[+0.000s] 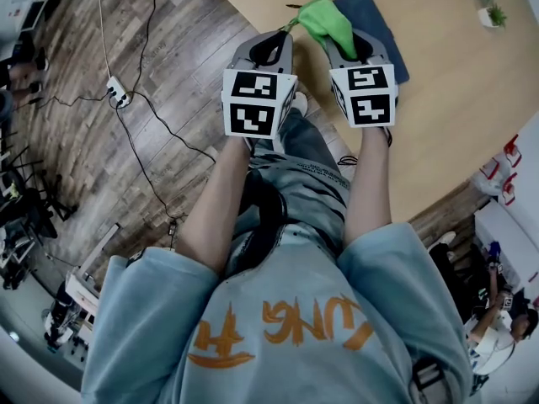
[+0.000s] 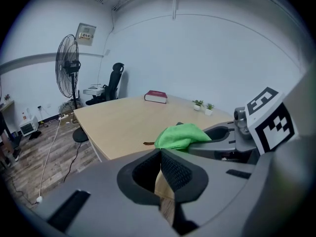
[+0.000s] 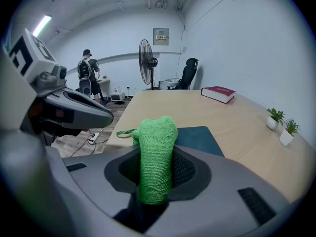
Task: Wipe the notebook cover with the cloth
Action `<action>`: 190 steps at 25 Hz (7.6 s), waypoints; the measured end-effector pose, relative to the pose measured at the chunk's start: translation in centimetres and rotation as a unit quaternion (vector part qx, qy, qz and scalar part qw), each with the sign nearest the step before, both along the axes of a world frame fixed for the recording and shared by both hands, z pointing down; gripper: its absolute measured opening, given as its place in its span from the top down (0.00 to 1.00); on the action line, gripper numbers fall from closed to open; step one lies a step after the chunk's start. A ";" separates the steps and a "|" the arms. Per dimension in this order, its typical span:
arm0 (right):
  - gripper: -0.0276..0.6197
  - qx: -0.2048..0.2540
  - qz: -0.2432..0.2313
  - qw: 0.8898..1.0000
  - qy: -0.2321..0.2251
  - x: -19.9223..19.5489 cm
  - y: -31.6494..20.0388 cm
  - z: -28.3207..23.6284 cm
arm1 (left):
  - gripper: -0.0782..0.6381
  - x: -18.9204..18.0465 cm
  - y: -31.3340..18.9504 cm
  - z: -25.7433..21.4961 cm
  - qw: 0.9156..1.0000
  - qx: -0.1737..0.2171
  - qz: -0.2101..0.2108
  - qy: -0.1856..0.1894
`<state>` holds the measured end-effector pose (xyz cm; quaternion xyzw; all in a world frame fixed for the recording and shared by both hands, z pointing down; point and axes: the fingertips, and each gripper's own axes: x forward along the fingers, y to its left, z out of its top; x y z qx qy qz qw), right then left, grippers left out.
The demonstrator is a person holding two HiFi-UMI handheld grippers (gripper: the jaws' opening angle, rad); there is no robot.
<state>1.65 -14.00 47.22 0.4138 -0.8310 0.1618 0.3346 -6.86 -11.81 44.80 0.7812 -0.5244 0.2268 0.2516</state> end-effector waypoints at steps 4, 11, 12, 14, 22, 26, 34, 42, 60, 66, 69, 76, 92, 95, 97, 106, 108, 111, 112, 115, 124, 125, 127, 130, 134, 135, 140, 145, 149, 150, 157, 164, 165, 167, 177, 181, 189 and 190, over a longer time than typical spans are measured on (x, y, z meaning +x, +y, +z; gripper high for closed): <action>0.79 -0.004 0.004 1.000 -0.001 0.7 0.5 0.0 | 0.86 0.9 0.2 0.4 1.000 -0.006 0.013 0.001; 0.79 -0.005 0.009 1.000 -0.001 2.1 1.3 0.1 | 0.86 2.5 0.4 0.5 0.999 -0.010 0.032 0.004; 0.79 -0.007 0.010 1.000 -0.002 2.2 1.4 0.0 | 0.86 2.6 0.4 0.5 0.999 -0.010 0.033 0.005; 0.79 -0.009 0.011 1.000 -0.003 2.6 1.8 -0.1 | 0.86 3.0 0.6 0.5 0.999 -0.009 0.035 0.005; 0.79 -0.015 0.011 1.000 -0.001 3.9 3.1 0.0 | 0.86 3.2 1.0 0.3 0.999 -0.010 0.032 0.010; 0.79 -0.025 0.008 1.000 -0.003 4.5 3.8 -0.1 | 0.87 3.6 1.2 0.1 0.999 -0.009 0.033 0.009; 0.79 -0.034 -0.012 0.999 -0.011 5.5 5.3 0.0 | 0.86 4.4 1.0 0.1 0.999 -0.002 0.039 0.010; 0.79 -0.050 -0.026 0.998 -0.021 5.9 6.6 0.0 | 0.86 4.9 0.7 0.0 0.999 0.001 0.048 0.009; 0.79 -0.091 -0.091 0.991 -0.022 8.9 10.0 0.0 | 0.86 8.7 -0.3 -0.2 0.997 0.003 0.081 0.012; 0.79 -0.066 -0.103 0.992 -0.014 9.4 8.8 -2.1 | 0.86 8.9 -1.4 -2.1 0.997 0.023 0.072 0.016; 0.79 -0.017 -0.081 0.996 -0.041 9.1 6.3 -4.5 | 0.86 8.1 -1.9 -2.9 0.998 0.032 0.062 0.013; 0.79 0.070 -0.056 0.995 -0.037 6.7 0.5 -7.7 | 0.86 3.7 -3.5 -3.8 0.999 0.041 0.016 0.007; 0.79 0.076 -0.036 0.996 -0.010 1.3 -7.6 -6.1 | 0.86 -1.8 -6.2 -3.2 0.999 0.028 -0.040 0.006; 0.79 0.058 -0.033 0.998 -0.007 0.7 -8.4 -4.9 | 0.86 -2.0 -6.5 -2.8 0.999 0.019 -0.037 0.004; 0.79 0.048 -0.032 0.998 0.003 0.4 -8.8 -3.8 | 0.86 -2.1 -6.6 -2.4 0.999 0.014 -0.037 0.002; 0.79 0.011 -0.019 0.999 0.029 0.6 -8.3 -0.4 | 0.86 -2.2 -6.2 -1.1 1.000 -0.004 -0.030 -0.004; 0.79 0.009 -0.021 0.999 0.031 0.6 -8.1 -0.3 | 0.86 -1.8 -6.1 -0.9 1.000 -0.005 -0.024 -0.006; 0.79 0.009 -0.020 0.999 0.032 1.0 -7.9 -0.3 | 0.86 -1.1 -6.0 -0.8 1.000 -0.006 -0.017 -0.007; 0.79 0.010 -0.019 0.999 0.032 1.2 -7.7 -0.3 | 0.86 -0.9 -5.9 -0.8 1.000 -0.006 -0.015 -0.007; 0.79 0.010 -0.017 0.999 0.030 1.6 -7.3 -0.3 | 0.86 -0.3 -5.5 -0.8 1.000 -0.006 -0.011 -0.007; 0.79 0.012 -0.007 0.999 0.028 2.5 -6.0 -0.3 | 0.87 0.4 -4.2 -0.8 1.000 -0.005 -0.003 -0.006; 0.79 0.013 -0.006 0.999 0.029 2.6 -5.8 -0.3 | 0.86 0.5 -4.1 -0.8 1.000 -0.005 -0.003 -0.007; 0.79 0.014 -0.004 0.999 0.030 2.8 -5.4 -0.3 | 0.87 0.6 -3.7 -0.7 1.000 -0.006 0.000 -0.007; 0.79 0.014 0.000 0.999 0.030 3.0 -4.8 -0.3 | 0.87 1.0 -3.0 -0.4 1.000 -0.010 0.007 -0.008; 0.79 0.016 0.004 0.999 0.030 3.4 -4.1 -0.4 | 0.86 1.6 -2.4 -0.2 1.000 -0.012 0.014 -0.006; 0.79 0.016 0.006 0.999 0.030 3.5 -4.0 -0.4 | 0.86 1.8 -2.3 -0.2 1.000 -0.012 0.016 -0.006; 0.79 0.017 0.011 0.999 0.029 4.1 -3.3 -0.4 | 0.86 2.4 -2.0 -0.1 1.000 -0.013 0.022 -0.002; 0.79 0.018 0.016 0.999 0.026 4.6 -2.6 -0.4 | 0.86 3.0 -1.6 0.2 0.999 -0.014 0.030 0.000; 0.79 0.016 0.016 0.999 0.026 4.9 -2.2 -0.4 | 0.86 3.3 -1.6 0.2 0.999 -0.016 0.034 0.002; 0.79 0.015 0.016 0.999 0.025 5.0 -2.1 -0.4 | 0.86 3.4 -1.6 0.3 0.999 -0.017 0.034 0.003; 0.79 0.014 0.021 0.999 0.020 6.1 -1.3 -0.4 | 0.86 5.1 -1.4 0.7 0.999 -0.021 0.048 0.006; 0.79 0.014 0.032 0.999 0.016 6.8 -0.6 -0.4 | 0.86 5.9 -0.7 1.4 0.998 -0.031 0.060 0.003; 0.79 0.013 0.033 0.999 0.016 6.9 -0.4 -0.4 | 0.86 6.0 -0.6 1.5 0.998 -0.031 0.061 0.003; 0.79 0.013 0.036 0.999 0.017 7.1 -0.2 -0.4 | 0.86 6.1 -0.5 1.5 0.997 -0.032 0.064 0.004; 0.79 0.009 0.049 0.999 0.016 8.2 1.5 -0.4 | 0.86 7.2 0.2 1.7 0.996 -0.035 0.079 0.014; 0.79 0.006 0.052 0.999 0.016 8.7 2.2 -0.4 | 0.86 7.8 0.4 1.9 0.996 -0.037 0.083 0.021; 0.79 0.000 0.058 0.998 0.017 9.5 3.6 -0.3 | 0.86 8.7 0.8 2.4 0.994 -0.042 0.091 0.035; 0.79 -0.001 0.058 0.998 0.016 9.6 3.8 -0.3 | 0.86 8.7 0.8 2.4 0.994 -0.043 0.091 0.036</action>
